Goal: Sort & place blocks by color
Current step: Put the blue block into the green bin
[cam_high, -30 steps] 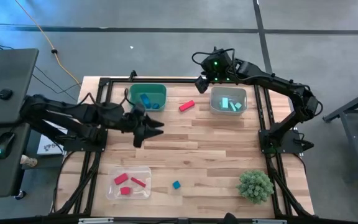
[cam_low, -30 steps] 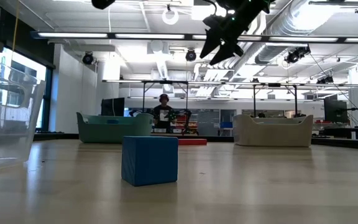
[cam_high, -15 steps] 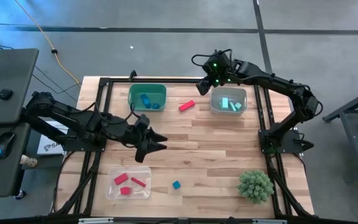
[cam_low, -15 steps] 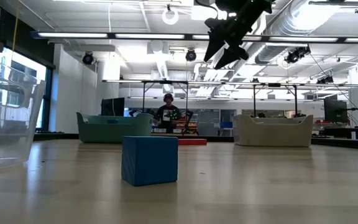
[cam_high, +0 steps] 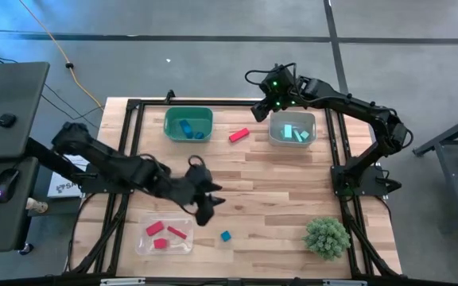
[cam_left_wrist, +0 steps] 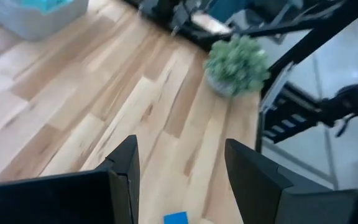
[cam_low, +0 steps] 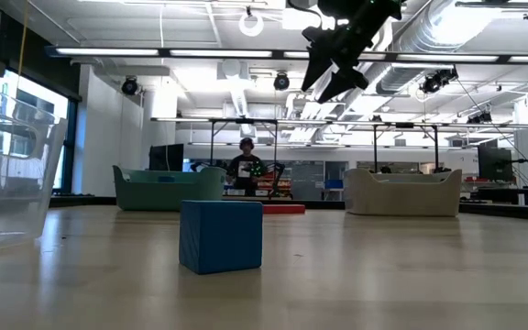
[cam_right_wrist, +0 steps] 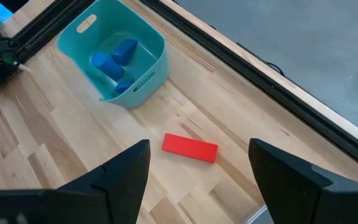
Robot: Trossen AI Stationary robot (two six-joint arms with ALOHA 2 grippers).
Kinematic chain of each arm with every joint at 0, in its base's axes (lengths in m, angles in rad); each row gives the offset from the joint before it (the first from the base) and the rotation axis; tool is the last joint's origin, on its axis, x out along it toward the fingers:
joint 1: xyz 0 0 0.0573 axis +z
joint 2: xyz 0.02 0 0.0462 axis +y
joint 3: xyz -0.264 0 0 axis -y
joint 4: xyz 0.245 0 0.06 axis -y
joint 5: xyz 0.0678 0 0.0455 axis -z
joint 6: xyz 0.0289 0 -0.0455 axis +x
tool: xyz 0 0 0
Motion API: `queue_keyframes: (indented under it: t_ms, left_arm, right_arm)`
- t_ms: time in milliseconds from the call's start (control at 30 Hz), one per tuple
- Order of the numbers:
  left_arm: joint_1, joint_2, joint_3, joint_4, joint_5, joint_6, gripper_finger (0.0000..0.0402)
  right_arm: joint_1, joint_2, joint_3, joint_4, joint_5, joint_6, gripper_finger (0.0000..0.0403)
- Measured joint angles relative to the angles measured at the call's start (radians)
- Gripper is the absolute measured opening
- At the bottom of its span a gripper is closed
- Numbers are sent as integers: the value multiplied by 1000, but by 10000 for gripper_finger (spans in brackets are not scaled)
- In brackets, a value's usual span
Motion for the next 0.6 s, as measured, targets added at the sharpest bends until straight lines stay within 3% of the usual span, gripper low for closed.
queue_keyframes:
  t_ms: [333,600]
  left_arm:
    - [-35,217,0,-20,-29,-96,156]
    - [-50,331,0,-34,13,-187,156]
  right_arm:
    - [0,0,0,-16,1,-17,264]
    - [0,0,0,-16,1,-19,264]
